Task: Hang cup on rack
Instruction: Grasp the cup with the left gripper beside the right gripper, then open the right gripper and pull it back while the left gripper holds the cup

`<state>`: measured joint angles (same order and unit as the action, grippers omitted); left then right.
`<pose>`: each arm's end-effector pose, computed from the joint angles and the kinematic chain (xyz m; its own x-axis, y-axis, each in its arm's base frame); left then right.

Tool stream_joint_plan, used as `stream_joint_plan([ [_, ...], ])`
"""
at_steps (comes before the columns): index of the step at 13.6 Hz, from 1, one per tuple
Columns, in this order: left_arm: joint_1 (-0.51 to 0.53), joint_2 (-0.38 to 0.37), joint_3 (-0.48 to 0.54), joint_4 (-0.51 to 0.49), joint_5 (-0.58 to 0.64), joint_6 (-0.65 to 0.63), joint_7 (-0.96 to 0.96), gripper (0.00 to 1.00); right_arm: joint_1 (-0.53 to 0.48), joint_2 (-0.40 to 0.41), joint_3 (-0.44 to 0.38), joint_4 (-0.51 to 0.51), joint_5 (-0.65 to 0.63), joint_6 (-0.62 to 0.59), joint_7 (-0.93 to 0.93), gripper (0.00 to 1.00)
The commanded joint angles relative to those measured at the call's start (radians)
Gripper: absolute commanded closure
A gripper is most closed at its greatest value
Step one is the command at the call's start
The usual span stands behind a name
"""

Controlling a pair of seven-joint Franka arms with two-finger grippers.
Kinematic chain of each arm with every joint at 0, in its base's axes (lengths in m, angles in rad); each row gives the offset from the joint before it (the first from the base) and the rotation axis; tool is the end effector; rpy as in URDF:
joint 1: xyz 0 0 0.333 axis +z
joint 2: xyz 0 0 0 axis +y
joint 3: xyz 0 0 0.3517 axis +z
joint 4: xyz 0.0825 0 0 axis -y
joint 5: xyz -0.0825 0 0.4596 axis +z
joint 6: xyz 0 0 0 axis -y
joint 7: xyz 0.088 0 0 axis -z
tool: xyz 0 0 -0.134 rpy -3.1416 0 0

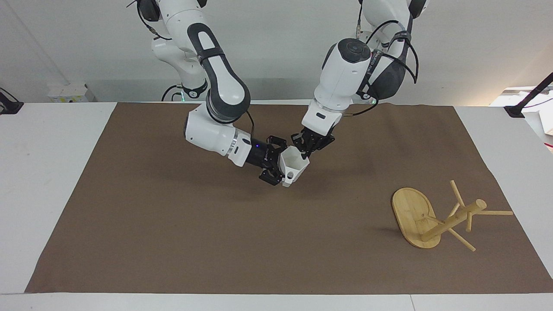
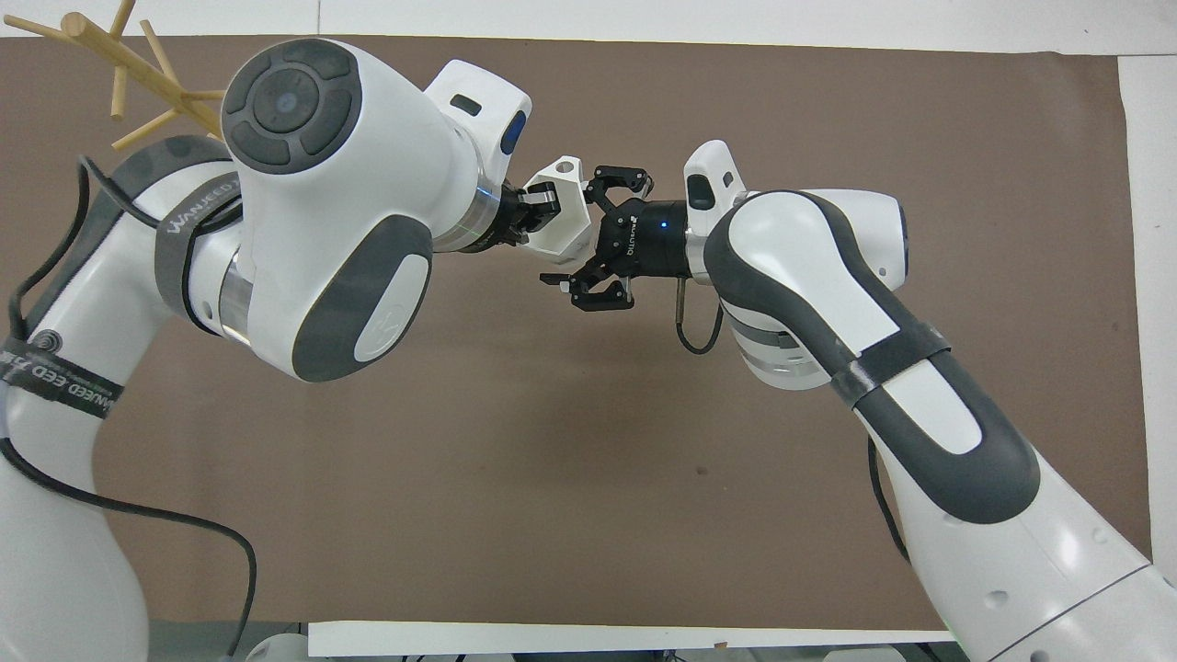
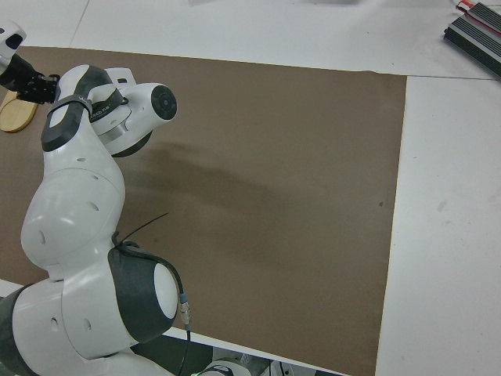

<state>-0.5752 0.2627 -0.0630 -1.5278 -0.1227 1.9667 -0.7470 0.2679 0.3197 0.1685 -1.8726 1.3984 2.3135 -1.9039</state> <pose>0.5968 -0.4506 0.5162 0.9877 0.1528 0.0341 0.1420 -0.9659 0.2165 0.6511 0.3386 0.3496 0.1531 0.4366 0.8865 0.9805 -0.1793 -0.0810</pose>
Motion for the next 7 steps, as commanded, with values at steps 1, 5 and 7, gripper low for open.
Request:
stream_joint_plan([
  [1,-0.003,-0.006,0.011,-0.014,0.043,0.027,-0.031,1.0,-0.053,-0.019,0.005,-0.014,0.008,-0.084,-0.032,0.0],
  [5,0.04,-0.006,0.028,-0.018,0.108,0.02,-0.034,1.0,-0.154,-0.04,0.003,-0.029,-0.067,-0.247,-0.122,0.0],
  [7,0.116,-0.019,0.037,-0.07,0.136,0.03,-0.07,1.0,-0.231,-0.068,0.002,-0.031,-0.183,-0.328,-0.139,0.0],
])
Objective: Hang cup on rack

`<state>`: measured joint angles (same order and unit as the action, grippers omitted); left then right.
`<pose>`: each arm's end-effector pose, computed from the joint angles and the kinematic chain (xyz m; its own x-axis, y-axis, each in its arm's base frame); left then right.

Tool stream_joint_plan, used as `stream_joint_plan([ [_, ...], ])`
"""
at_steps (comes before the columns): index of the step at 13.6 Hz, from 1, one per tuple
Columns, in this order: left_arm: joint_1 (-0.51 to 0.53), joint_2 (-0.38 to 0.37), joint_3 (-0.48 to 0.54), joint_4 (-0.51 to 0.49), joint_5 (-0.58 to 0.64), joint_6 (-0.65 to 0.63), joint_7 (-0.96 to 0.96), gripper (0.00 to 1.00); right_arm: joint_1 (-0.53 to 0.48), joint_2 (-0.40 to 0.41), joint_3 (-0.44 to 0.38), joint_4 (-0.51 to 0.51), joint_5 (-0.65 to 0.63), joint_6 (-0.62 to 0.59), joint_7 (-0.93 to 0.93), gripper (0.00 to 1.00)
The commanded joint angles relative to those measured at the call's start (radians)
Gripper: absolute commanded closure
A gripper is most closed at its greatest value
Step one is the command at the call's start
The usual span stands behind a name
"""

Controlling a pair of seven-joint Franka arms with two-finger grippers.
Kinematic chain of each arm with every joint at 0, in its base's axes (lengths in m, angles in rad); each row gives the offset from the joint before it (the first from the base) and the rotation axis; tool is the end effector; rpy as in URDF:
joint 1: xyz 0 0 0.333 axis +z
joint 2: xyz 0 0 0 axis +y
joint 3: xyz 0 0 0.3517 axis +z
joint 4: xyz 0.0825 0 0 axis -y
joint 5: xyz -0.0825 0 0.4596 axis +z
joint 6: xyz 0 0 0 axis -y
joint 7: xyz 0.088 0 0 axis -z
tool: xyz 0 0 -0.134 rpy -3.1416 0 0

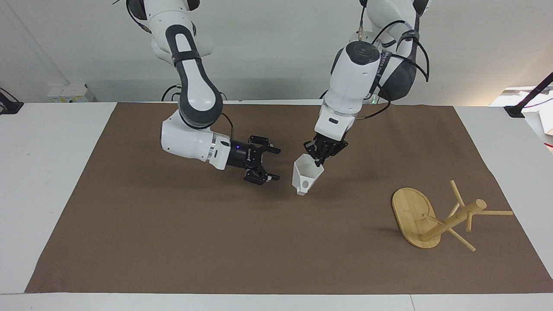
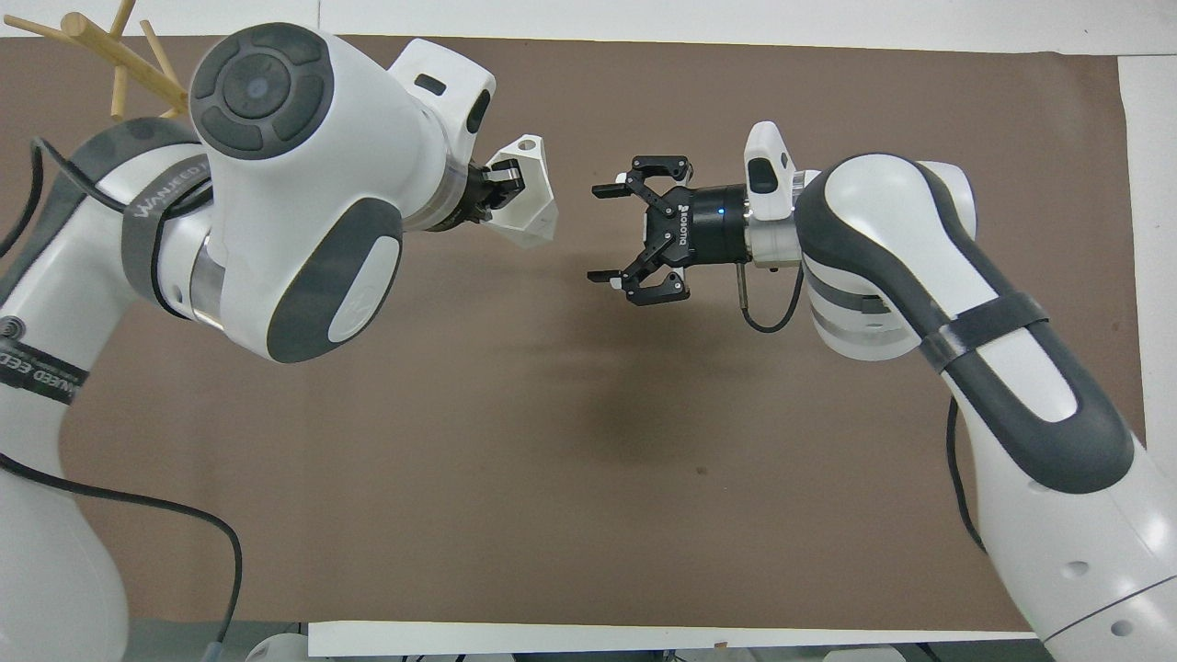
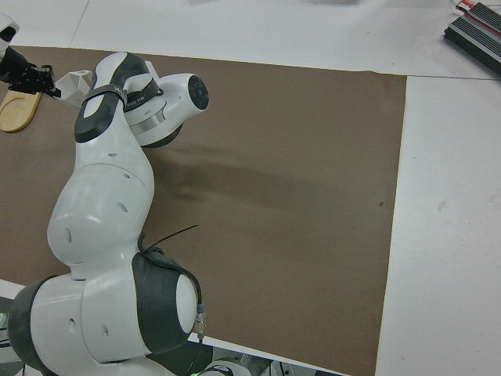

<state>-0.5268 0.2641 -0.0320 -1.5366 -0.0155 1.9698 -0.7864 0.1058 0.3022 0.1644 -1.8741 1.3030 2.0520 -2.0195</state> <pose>0.6339 -0.3953 0.5094 0.9659 0.2377 0.1023 0.2231 -0.9653 0.1357 0.6679 0.2564 0.3601 0.0389 0.4124 0.9102 0.9992 -0.0276 -0.0302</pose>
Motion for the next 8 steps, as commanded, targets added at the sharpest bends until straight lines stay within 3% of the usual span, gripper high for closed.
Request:
stream_joint_plan([
  [1,0.123,-0.04,0.006,-0.092,0.031,0.068,-0.031,1.0,-0.109,-0.069,0.004,-0.02,-0.173,-0.087,-0.012,0.0],
  [5,0.258,-0.091,0.003,-0.279,0.028,0.374,-0.034,1.0,-0.273,-0.101,0.004,0.027,-0.482,-0.214,0.204,0.0],
  [8,0.324,-0.124,0.0,-0.407,0.011,0.564,-0.031,1.0,-0.371,-0.106,0.0,0.062,-0.692,-0.257,0.523,0.0],
])
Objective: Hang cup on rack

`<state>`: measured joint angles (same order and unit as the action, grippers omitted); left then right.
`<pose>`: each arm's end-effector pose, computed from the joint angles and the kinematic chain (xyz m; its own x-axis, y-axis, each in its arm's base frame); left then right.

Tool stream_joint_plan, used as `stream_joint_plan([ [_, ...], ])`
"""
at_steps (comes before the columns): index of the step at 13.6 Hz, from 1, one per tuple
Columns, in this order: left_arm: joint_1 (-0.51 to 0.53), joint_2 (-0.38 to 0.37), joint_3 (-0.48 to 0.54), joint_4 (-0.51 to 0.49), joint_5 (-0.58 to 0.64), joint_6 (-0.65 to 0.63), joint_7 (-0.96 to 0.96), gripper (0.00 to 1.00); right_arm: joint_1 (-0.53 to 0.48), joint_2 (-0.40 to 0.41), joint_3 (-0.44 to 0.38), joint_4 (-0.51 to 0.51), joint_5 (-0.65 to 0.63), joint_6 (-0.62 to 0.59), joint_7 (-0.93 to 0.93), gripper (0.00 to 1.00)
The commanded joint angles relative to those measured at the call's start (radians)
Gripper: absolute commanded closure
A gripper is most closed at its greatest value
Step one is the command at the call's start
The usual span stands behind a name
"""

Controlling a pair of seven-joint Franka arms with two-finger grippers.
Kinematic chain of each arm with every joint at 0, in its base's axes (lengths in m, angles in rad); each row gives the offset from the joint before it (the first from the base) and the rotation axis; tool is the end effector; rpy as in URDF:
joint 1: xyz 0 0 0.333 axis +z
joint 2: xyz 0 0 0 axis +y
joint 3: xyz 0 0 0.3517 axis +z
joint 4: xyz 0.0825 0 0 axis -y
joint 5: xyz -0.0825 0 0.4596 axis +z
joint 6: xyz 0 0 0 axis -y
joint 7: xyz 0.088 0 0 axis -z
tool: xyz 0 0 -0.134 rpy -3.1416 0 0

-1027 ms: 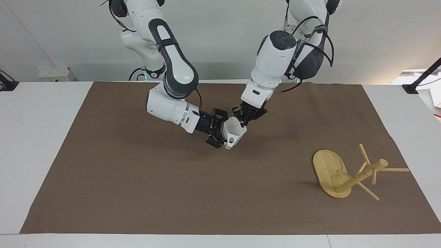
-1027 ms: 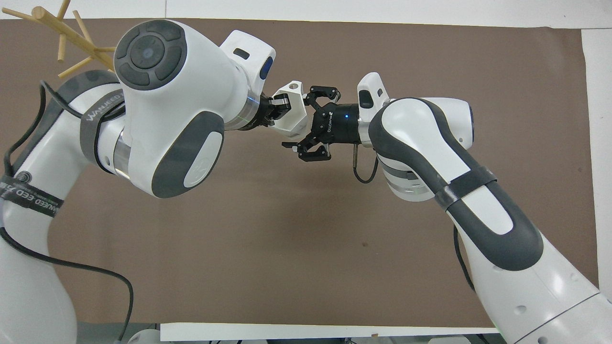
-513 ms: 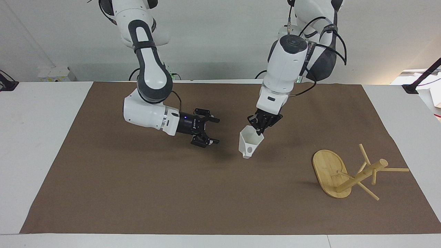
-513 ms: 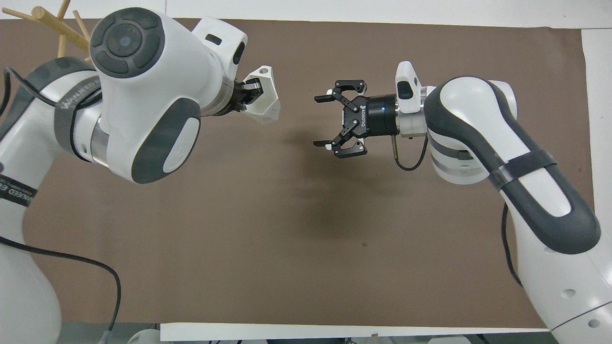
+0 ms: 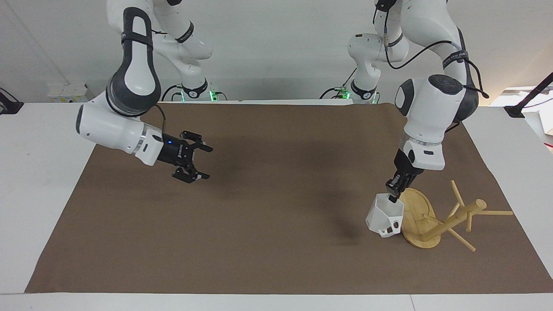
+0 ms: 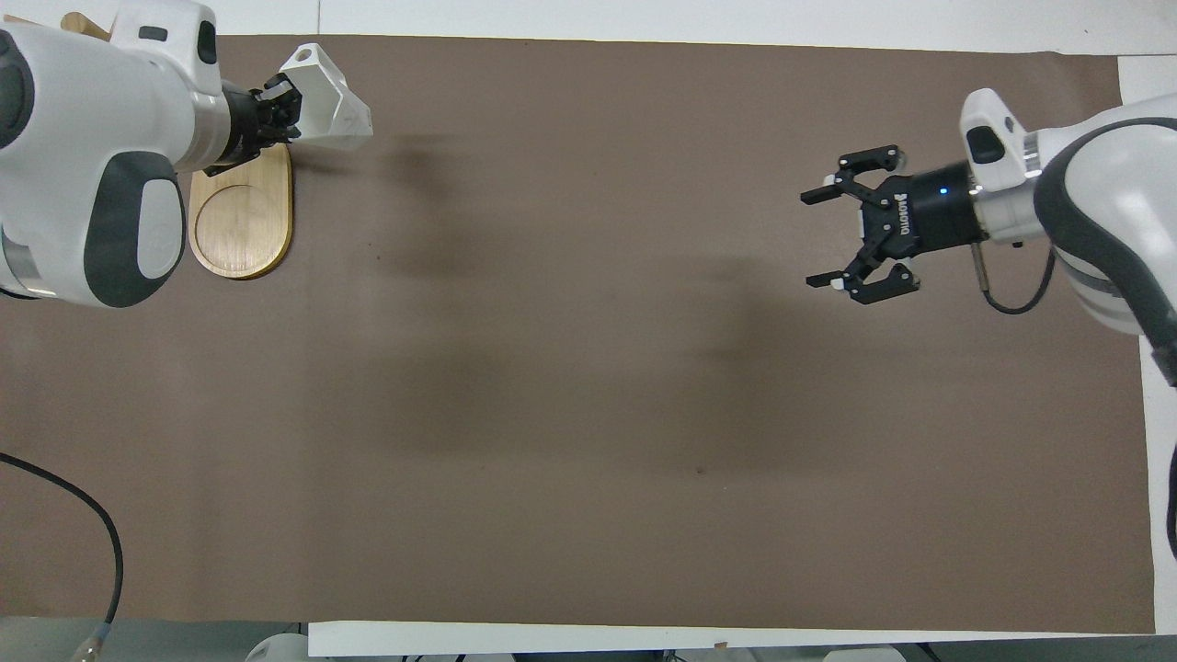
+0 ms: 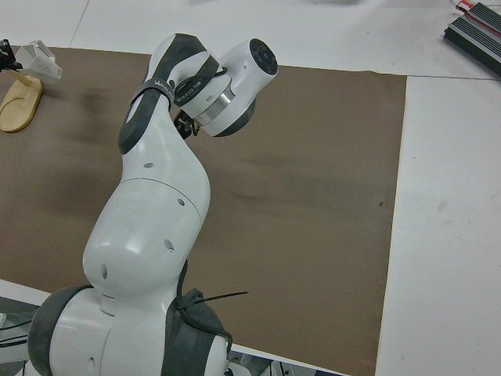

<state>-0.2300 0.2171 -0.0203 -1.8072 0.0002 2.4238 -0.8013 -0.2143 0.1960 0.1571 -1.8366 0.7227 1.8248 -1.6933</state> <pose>0.7160 -0.1822 0.4423 0.7990 0.5385 0.2676 0.4693 -0.8367 0.2823 0.6708 0.0286 0.4095 0.2194 0.7336 0.6432 0.9740 -0.1264 -0.1881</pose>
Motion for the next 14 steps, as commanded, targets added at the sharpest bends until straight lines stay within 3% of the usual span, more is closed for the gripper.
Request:
stream_joint_plan([
  [1,0.029,-0.091,-0.012,-0.161,-0.028,0.121,-0.015,1.0,-0.084,0.0,0.009,0.039,-0.179,-0.047,0.327,0.0],
  [4,0.049,-0.107,-0.012,-0.164,-0.052,0.121,-0.015,1.0,-0.132,-0.02,0.007,0.138,-0.429,-0.124,0.528,0.0],
  [6,0.051,-0.148,-0.012,-0.211,-0.055,0.13,-0.015,1.0,-0.148,-0.056,-0.001,0.168,-0.5,-0.168,0.666,0.0],
  [8,0.075,-0.162,-0.01,-0.233,-0.066,0.17,-0.016,1.0,-0.146,-0.099,-0.004,0.181,-0.589,-0.211,0.943,0.0],
  [12,0.107,-0.174,-0.012,-0.264,-0.071,0.172,-0.018,1.0,-0.082,-0.142,0.009,0.328,-0.71,-0.378,1.361,0.0],
  [14,0.11,-0.188,-0.01,-0.294,-0.08,0.179,-0.016,1.0,0.022,-0.156,-0.052,0.358,-0.738,-0.426,1.442,0.0],
])
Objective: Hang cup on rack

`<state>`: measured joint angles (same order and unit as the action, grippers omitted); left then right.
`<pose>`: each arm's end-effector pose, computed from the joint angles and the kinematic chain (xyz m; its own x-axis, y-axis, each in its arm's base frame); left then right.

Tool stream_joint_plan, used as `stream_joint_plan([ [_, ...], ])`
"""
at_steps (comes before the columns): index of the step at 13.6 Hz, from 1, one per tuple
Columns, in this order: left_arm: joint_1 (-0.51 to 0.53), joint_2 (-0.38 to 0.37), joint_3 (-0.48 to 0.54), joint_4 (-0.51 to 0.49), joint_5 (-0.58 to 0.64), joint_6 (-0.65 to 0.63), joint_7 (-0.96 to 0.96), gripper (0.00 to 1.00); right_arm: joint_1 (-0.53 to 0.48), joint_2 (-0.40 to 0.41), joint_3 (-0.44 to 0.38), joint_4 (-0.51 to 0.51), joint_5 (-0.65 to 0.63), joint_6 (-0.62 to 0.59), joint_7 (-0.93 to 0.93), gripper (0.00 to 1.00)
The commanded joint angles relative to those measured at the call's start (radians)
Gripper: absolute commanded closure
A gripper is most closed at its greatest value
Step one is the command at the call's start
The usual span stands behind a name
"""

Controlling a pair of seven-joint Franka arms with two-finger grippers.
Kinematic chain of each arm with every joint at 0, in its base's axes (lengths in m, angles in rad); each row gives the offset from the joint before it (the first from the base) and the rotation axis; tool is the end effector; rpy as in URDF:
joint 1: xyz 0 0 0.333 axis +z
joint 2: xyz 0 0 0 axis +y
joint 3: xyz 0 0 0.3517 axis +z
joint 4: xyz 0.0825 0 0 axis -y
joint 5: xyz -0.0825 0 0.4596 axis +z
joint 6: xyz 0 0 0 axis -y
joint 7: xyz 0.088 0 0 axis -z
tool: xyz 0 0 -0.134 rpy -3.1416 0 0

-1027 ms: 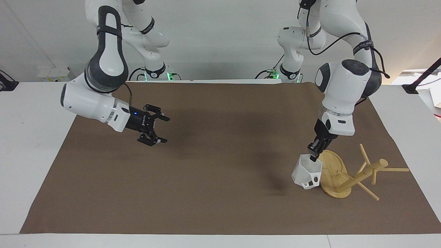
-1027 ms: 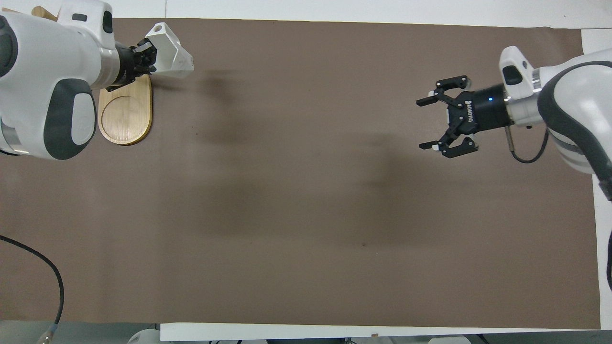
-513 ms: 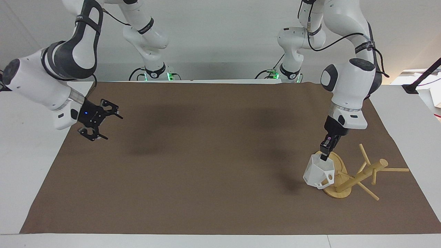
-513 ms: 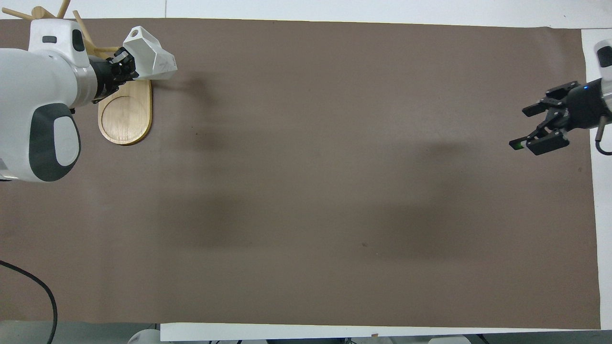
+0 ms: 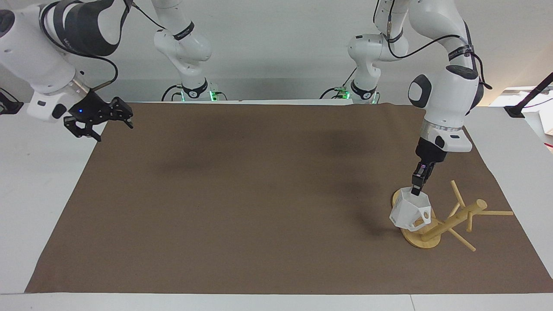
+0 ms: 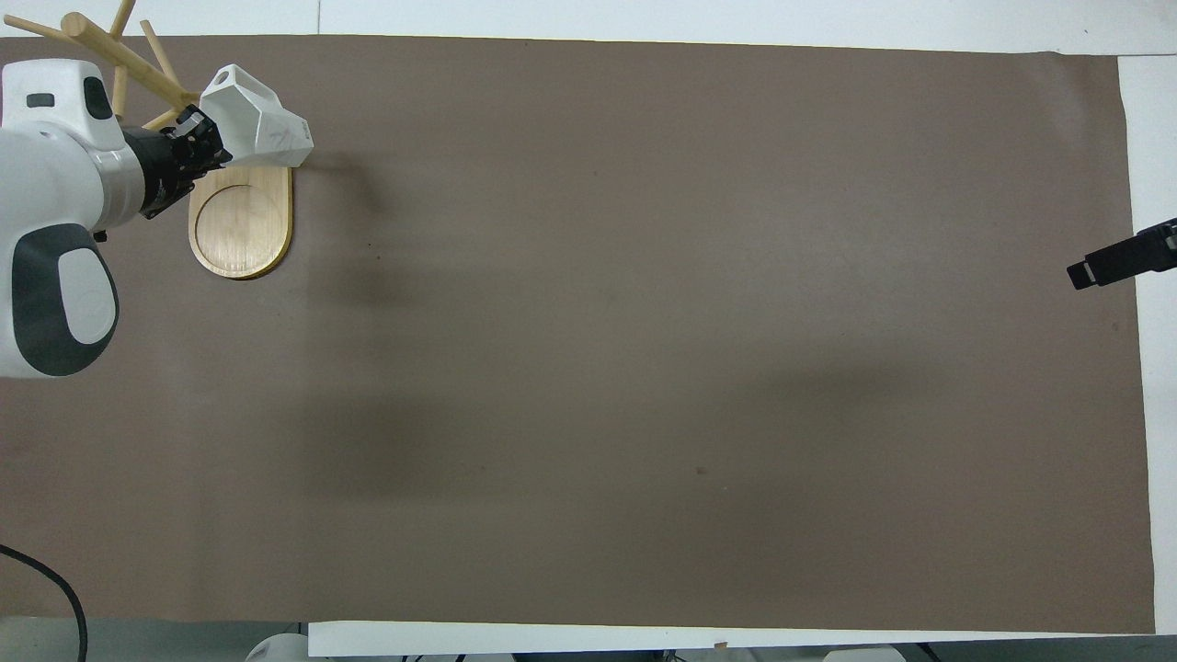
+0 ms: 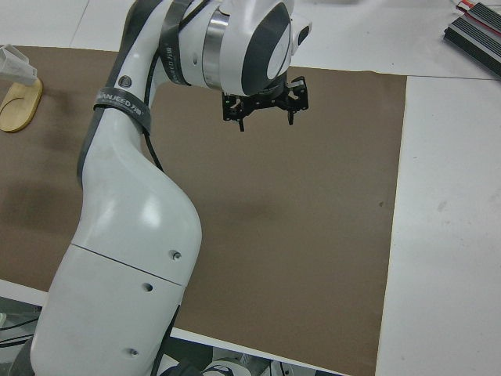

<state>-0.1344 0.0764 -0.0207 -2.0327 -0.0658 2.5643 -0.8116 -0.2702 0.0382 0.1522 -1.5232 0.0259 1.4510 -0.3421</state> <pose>0.6758 -0.1054 0.4309 0.7037 0.6614 0.2594 0.5662 -0.7427 0.3577 0.6231 -0.0719 0.6256 0.9697 0.2261 -0.0927 0.2206 -0.9731 -0.0666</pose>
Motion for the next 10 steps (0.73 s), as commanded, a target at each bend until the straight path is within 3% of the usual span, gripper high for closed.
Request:
stream_joint_plan([
  [1,0.018,-0.05,-0.01,-0.081,-0.014,0.051,-0.006,1.0,0.135,-0.029,-0.121,0.046,-0.043,-0.095,0.1,0.0],
  [4,0.033,-0.05,-0.01,-0.08,-0.04,0.056,-0.006,1.0,0.178,-0.069,-0.157,0.031,-0.064,-0.103,0.117,0.0],
  [6,0.035,-0.052,-0.01,-0.081,-0.042,0.051,-0.006,1.0,0.19,-0.101,-0.158,-0.033,-0.066,-0.078,0.153,0.0],
  [8,0.035,-0.052,-0.009,-0.083,-0.042,0.047,-0.008,1.0,0.181,-0.089,-0.167,-0.039,-0.064,-0.07,0.172,0.0],
  [9,0.035,-0.049,-0.007,-0.075,-0.042,0.043,0.012,0.69,0.18,-0.068,-0.168,-0.028,-0.064,-0.063,0.176,0.0],
  [10,0.035,-0.047,-0.007,-0.069,-0.035,0.043,0.038,0.25,0.181,-0.066,-0.169,-0.026,-0.066,-0.06,0.178,0.0],
])
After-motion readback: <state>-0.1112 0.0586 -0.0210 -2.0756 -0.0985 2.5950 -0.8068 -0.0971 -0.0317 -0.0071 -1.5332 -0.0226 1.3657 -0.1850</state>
